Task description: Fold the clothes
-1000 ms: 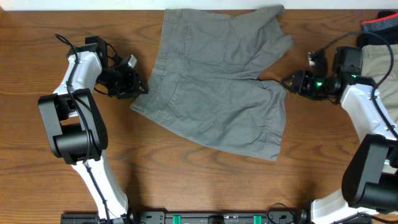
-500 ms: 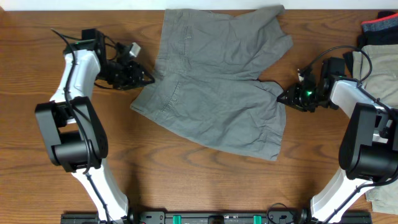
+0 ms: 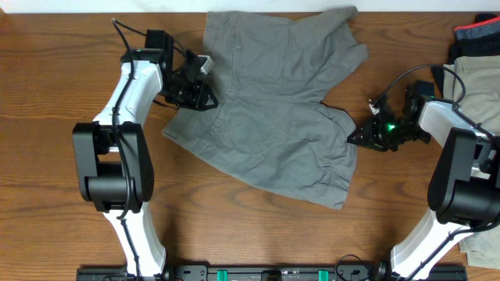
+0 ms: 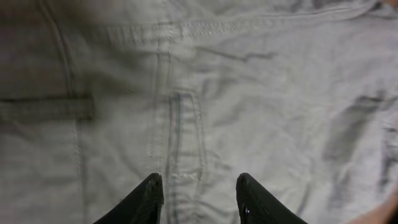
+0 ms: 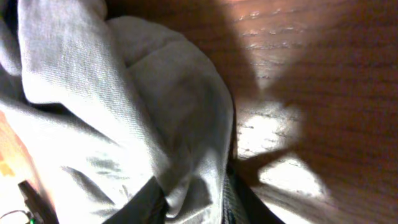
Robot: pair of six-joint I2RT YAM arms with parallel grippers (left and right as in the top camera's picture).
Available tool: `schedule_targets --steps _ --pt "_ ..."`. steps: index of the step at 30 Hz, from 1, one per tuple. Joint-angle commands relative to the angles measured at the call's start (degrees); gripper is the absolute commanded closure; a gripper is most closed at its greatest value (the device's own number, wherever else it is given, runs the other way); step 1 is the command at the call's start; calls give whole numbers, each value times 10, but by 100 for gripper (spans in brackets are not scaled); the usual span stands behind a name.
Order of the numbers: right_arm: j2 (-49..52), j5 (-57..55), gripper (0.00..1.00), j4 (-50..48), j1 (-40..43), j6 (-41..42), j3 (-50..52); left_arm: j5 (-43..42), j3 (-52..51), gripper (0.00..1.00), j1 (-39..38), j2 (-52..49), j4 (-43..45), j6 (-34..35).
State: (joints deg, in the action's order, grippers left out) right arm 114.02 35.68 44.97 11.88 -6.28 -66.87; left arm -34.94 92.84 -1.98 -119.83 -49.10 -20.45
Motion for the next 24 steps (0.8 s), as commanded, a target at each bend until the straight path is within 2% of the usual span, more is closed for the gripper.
schedule_targets --steps 1,7,12,16,24 --pt "13 -33 66 21 9 -52 2 35 -24 59 1 -1 7 -12" --pt "13 -67 73 38 39 -49 2 35 -66 59 1 -1 42 -12" --pt "13 -7 67 39 69 -73 2 35 -85 59 1 -1 62 -12" --pt "13 -7 67 40 77 -70 2 35 -87 59 1 -1 65 -12" --pt "14 10 80 13 51 -53 17 35 -87 59 1 -1 66 -11"
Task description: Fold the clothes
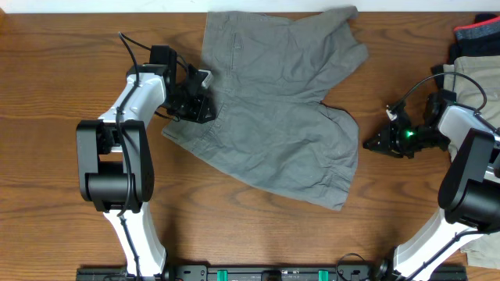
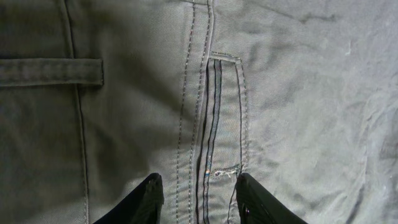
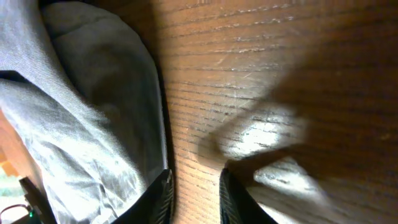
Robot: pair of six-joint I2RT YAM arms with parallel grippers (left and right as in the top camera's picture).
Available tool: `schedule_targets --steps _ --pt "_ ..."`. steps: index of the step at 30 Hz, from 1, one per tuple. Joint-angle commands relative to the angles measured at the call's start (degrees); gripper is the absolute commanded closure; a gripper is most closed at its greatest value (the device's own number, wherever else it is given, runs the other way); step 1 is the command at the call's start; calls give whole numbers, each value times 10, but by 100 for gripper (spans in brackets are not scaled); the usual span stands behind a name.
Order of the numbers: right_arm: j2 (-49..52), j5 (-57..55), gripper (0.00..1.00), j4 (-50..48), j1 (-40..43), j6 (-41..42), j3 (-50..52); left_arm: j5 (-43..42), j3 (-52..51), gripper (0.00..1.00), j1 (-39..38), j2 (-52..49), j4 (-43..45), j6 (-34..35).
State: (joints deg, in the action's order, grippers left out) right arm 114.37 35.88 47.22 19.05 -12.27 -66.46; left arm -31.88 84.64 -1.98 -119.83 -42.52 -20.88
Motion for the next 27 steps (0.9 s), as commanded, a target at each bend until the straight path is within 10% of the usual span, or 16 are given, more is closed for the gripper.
schedule_targets --steps 1,17,27 --pt "11 8 81 -18 -25 13 17 5 -5 59 1 -1 0 -7" --pt "5 44 99 -62 -52 41 37 5 -5 59 1 -1 0 -7" --pt "-159 -142 99 71 -34 46 -88 5 -5 59 1 -1 -2 -7"
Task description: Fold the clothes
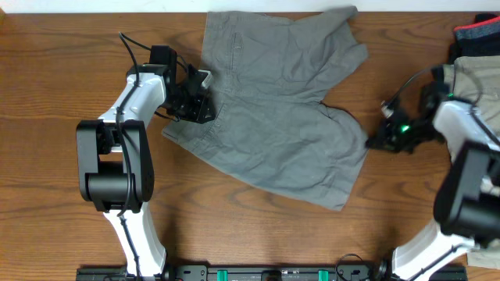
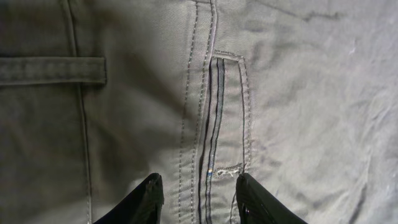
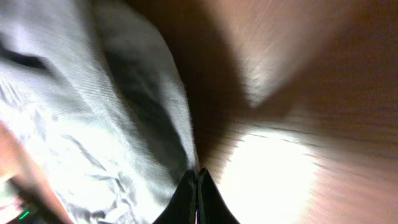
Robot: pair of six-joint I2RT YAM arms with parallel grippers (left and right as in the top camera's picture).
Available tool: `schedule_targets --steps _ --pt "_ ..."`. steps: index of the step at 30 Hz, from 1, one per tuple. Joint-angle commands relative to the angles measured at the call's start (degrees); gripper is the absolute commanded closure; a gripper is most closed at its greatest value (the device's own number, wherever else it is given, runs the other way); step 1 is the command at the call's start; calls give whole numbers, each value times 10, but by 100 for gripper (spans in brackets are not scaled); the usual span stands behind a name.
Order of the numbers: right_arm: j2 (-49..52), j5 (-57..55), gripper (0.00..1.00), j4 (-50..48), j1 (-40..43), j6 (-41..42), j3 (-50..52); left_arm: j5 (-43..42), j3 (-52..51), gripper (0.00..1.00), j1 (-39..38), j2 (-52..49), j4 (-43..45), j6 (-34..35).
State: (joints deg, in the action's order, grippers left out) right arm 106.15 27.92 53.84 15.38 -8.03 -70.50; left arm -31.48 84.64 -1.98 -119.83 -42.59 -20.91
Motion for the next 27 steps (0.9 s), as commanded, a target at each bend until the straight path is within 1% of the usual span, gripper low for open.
schedule_targets --steps 1,5,10,11,12,13,14,17,19,21,22,25,27 --pt "-94 -68 98 6 2 3 -56 1 -5 59 1 -1 -2 -7" --pt "-152 -88 99 7 -1 7 -66 9 -5 59 1 -1 -2 -7" --pt "-156 -93 99 28 -1 7 -65 11 -5 59 1 -1 -2 -7" --pt "-154 -93 96 30 0 7 -64 11 -5 59 1 -1 -2 -7" --pt "-152 -96 89 30 2 7 -64 11 -5 59 1 -1 -2 -7" --pt "-150 -97 77 28 4 9 -64 11 -5 59 1 -1 -2 -7" --pt "-148 -103 75 26 6 17 -64 11 -5 59 1 -1 -2 -7" --pt "-140 -129 73 23 13 38 -63 11 -5 59 1 -1 -2 -7" --pt "-130 -125 72 23 16 37 -63 11 -5 59 1 -1 -2 -7" --pt "-116 -107 73 25 15 37 -62 11 -5 59 1 -1 -1 -7" --pt "-105 -95 75 25 14 37 -62 11 -5 59 1 -1 -1 -7" --pt "-66 -43 75 18 7 37 -61 11 -5 59 1 -1 1 -7" --pt "-28 -10 67 7 -3 37 -61 11 -5 59 1 -1 1 -7"
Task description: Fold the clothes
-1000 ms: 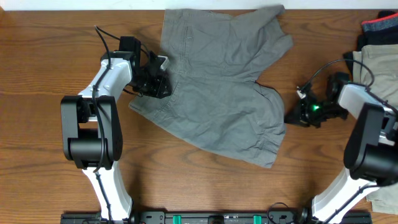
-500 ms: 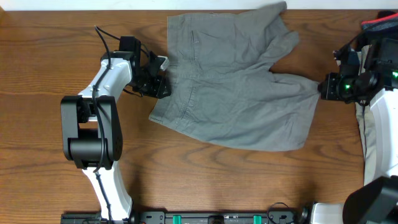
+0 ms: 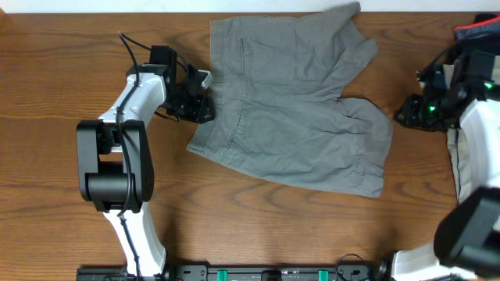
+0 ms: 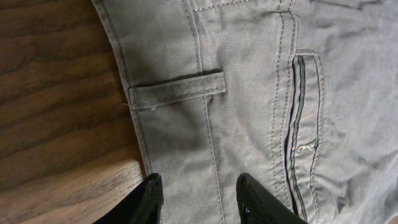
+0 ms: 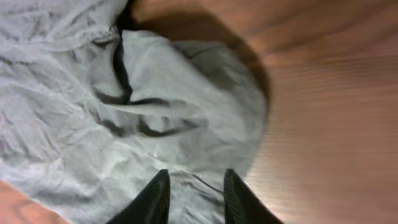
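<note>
Grey shorts (image 3: 297,117) lie spread flat on the wooden table (image 3: 62,156), waistband to the left and legs to the right. My left gripper (image 3: 201,107) stands open at the waistband's left edge. In the left wrist view its fingers (image 4: 199,199) straddle the waistband just below a belt loop (image 4: 177,89), with bare wood to the left. My right gripper (image 3: 402,117) is open just right of the near leg's hem. In the right wrist view its fingers (image 5: 194,196) hang over the rumpled grey hem (image 5: 186,112).
A pile of other clothes sits at the table's right edge: a beige garment (image 3: 478,78) and a dark one with red trim (image 3: 476,31). The shorts' top edge reaches the table's back edge (image 3: 117,9).
The shorts have shifted to the right and lie flatter. My right gripper, then shut at the leg hem, is now open and farther right. The left gripper stays put, now at the waistband's edge.
At first my right gripper had the leg hem between its fingers and my left hovered open over the waistband. Then the right stood open off the cloth, then shut at the hem. Now the shorts lie farther right and both grippers are open.
</note>
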Robot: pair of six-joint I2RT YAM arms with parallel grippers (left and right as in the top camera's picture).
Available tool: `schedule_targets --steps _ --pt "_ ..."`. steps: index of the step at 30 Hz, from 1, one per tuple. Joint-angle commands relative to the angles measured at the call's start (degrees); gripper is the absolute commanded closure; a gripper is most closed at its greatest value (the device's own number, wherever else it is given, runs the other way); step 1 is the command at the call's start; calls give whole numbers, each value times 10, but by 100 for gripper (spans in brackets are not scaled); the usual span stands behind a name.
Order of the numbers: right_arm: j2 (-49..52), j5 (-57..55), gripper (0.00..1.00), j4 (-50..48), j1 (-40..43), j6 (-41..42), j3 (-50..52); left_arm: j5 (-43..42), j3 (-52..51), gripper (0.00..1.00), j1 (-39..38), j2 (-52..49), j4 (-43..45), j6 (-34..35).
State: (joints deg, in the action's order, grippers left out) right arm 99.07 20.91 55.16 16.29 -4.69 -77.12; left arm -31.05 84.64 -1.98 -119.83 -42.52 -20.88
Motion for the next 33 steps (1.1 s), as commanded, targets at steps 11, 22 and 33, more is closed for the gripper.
schedule_targets --steps 11,22,33 --pt "180 58 91 -156 -31 49 5 7 -5 54 1 -1 0 15" --pt "75 -59 99 -47 15 87 -30 7 -5 53 2 -1 0 15" --pt "58 44 48 -59 9 41 7 7 -5 53 2 -1 0 26"
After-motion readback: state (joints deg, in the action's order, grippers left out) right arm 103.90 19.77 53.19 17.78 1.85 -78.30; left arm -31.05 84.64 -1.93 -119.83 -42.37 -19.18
